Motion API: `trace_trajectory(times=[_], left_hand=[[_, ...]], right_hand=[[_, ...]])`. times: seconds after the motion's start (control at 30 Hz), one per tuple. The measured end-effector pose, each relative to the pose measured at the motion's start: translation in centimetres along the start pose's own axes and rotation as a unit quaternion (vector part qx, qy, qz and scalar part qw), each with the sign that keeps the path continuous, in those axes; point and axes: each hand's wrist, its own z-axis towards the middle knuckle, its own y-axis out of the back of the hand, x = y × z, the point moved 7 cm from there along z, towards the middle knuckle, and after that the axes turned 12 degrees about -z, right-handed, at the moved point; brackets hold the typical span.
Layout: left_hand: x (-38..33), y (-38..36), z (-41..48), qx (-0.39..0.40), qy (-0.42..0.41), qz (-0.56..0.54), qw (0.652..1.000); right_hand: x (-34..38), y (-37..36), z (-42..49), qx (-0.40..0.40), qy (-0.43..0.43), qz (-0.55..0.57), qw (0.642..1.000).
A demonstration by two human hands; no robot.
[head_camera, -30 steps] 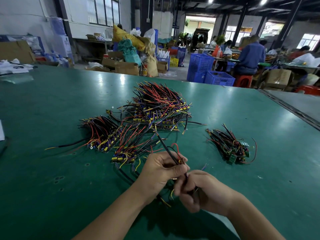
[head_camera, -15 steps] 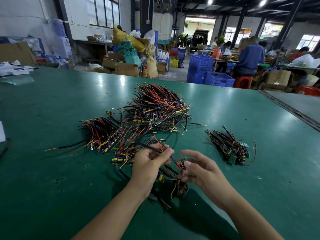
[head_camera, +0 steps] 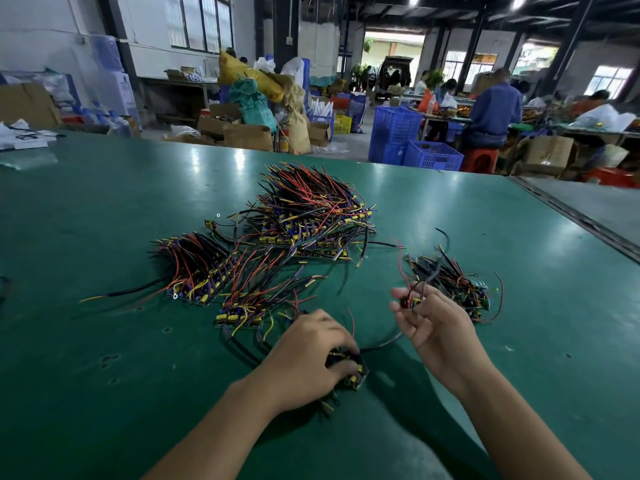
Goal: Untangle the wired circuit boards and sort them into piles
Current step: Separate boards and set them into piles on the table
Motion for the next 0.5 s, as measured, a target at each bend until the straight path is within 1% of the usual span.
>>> trace_trajectory(times=[0.07,0.1,0.17,0.2,0.27,0.33,0.4,0.43,0.47,0.5], left_hand=[[0.3,0.5,0.0,-0.03,0.028,-0.002,0.999],[0.5,0.5,0.0,-0.032,0.047,-0.003,0.998],[0.8,0.5,-0.1,-0.039,0.074,-0.039,0.996],[0.8,0.7,-0.2,-0.054,0.079,-0.067,0.993],[0.7,1.7,-0.2,-0.117,0.089,-0.096,0.985],[0.6,3.2,-0.4,-0.208,0.088,-0.103,0.969],[0.9,4.8,-0.8,-0.3,0.094,-0.156,0.936],[1.3,5.4,-1.0,-0.341,0.109,-0.209,0.91],[1.9,5.9,-1.2,-0.379,0.129,-0.279,0.873],[2.6,6.1,-1.4,-0.411,0.149,-0.365,0.822]], right_hand=[[-0.4,-0.1,0.0,0.007,-0.006,-0.041,0.999],[-0.5,-0.2,0.0,0.008,-0.007,-0.055,0.998],[-0.5,-0.2,0.0,0.0,0.005,-0.061,0.998],[-0.3,-0.2,0.0,-0.006,0.016,-0.056,0.998],[0.2,-0.1,0.0,-0.016,0.044,-0.033,0.998],[1.3,0.4,-0.2,-0.038,0.088,-0.002,0.995],[2.5,1.2,-0.4,-0.065,0.137,0.024,0.988],[2.9,1.4,-0.5,-0.07,0.153,0.032,0.985],[3.0,1.4,-0.6,-0.07,0.161,0.029,0.984],[3.0,1.3,-0.5,-0.069,0.162,0.011,0.984]])
